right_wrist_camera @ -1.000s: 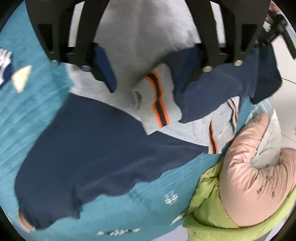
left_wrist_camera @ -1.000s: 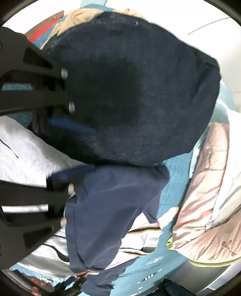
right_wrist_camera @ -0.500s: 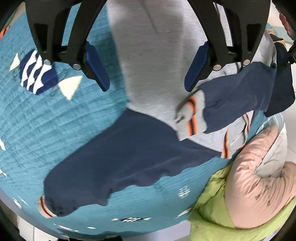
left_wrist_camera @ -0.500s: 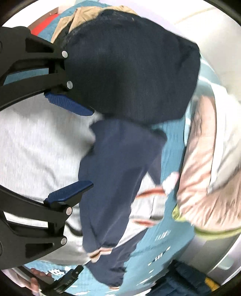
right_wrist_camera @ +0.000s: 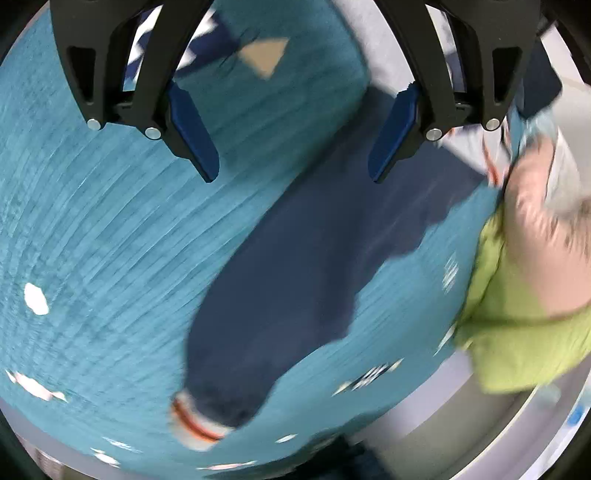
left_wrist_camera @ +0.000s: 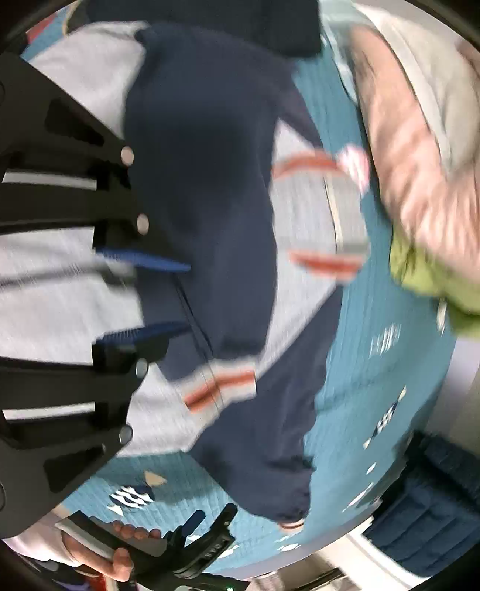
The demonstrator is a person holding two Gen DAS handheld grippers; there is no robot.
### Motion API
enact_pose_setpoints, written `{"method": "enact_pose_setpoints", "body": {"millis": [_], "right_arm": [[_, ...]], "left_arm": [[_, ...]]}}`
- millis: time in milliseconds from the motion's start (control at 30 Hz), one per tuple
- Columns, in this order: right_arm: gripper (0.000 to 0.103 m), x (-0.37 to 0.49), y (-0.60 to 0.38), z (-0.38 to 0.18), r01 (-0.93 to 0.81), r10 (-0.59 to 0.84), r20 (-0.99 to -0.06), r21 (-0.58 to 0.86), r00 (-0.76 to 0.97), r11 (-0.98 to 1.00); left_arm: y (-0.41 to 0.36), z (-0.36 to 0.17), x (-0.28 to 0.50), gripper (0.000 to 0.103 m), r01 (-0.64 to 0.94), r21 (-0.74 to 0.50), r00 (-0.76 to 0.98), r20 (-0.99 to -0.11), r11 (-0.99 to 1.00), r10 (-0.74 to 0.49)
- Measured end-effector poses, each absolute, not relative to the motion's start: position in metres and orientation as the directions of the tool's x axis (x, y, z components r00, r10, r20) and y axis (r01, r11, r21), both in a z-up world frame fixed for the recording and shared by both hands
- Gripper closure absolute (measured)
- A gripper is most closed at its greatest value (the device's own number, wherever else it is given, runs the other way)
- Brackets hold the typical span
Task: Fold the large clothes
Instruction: 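Move the right gripper to the other sleeve's striped cuff and grasp it, then lift the sleeve with the right gripper, fold it across the jacket body, release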
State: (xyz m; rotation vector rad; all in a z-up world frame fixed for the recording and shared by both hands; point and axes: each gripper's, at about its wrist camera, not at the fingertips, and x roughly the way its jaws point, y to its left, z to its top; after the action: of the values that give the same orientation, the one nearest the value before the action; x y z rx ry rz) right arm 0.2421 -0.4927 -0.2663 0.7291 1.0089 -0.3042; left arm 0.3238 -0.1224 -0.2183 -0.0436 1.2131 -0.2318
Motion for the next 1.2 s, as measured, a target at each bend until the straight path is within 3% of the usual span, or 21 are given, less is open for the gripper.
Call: {"method": "enact_pose_setpoints", "body": {"millis": [267,533,733,800,867,900,933,1000,1200], "right_arm": [[0.023,0.268,-0.568,-0.277,0.614,0.036,-0.843,0.421,0.537,0.667],[0.023,0.294,-0.636,-0.292,0.639,0.010,-0.827,0.442,0.562,0.629],[0.016,0.311,-0.661,-0.307,0.608,0.021,-0.734,0.577,0.679,0.545],[0.017,0.317,-0.656,-0.312,0.588,0.006,-0.739,0.540,0.673,0.602],[0.029,0.324,-0.644,-0.309,0.578,-0.064,-0.763,0.430,0.644,0.694],[0.066,0.330,-0.639,-0.308,0.552,-0.070,-0.771,0.386,0.633,0.739],[0.086,0.334,-0.636,-0.309,0.521,-0.035,-0.770,0.397,0.637,0.756],[0.093,0.332,-0.632,-0.307,0.503,-0.033,-0.746,0.416,0.665,0.757],[0.096,0.326,-0.626,-0.279,0.483,-0.018,-0.706,0.465,0.708,0.742]], "left_arm": [[-0.201,-0.266,0.366,0.091,0.215,-0.169,0.267,-0.937,0.962,-0.224],[-0.213,-0.301,0.379,0.093,0.191,-0.141,0.283,-0.940,0.971,-0.192],[-0.216,-0.305,0.377,0.093,0.214,-0.111,0.331,-0.927,0.971,-0.179],[-0.218,-0.306,0.379,0.093,0.199,-0.107,0.342,-0.924,0.974,-0.171],[-0.218,-0.306,0.379,0.093,0.196,-0.088,0.357,-0.921,0.977,-0.155],[-0.220,-0.307,0.378,0.093,0.198,-0.079,0.363,-0.920,0.977,-0.148],[-0.221,-0.307,0.377,0.093,0.200,-0.069,0.368,-0.919,0.977,-0.140],[-0.222,-0.307,0.377,0.093,0.203,-0.057,0.367,-0.921,0.977,-0.130],[-0.215,-0.307,0.381,0.094,0.185,-0.107,0.340,-0.926,0.977,-0.165]]}}
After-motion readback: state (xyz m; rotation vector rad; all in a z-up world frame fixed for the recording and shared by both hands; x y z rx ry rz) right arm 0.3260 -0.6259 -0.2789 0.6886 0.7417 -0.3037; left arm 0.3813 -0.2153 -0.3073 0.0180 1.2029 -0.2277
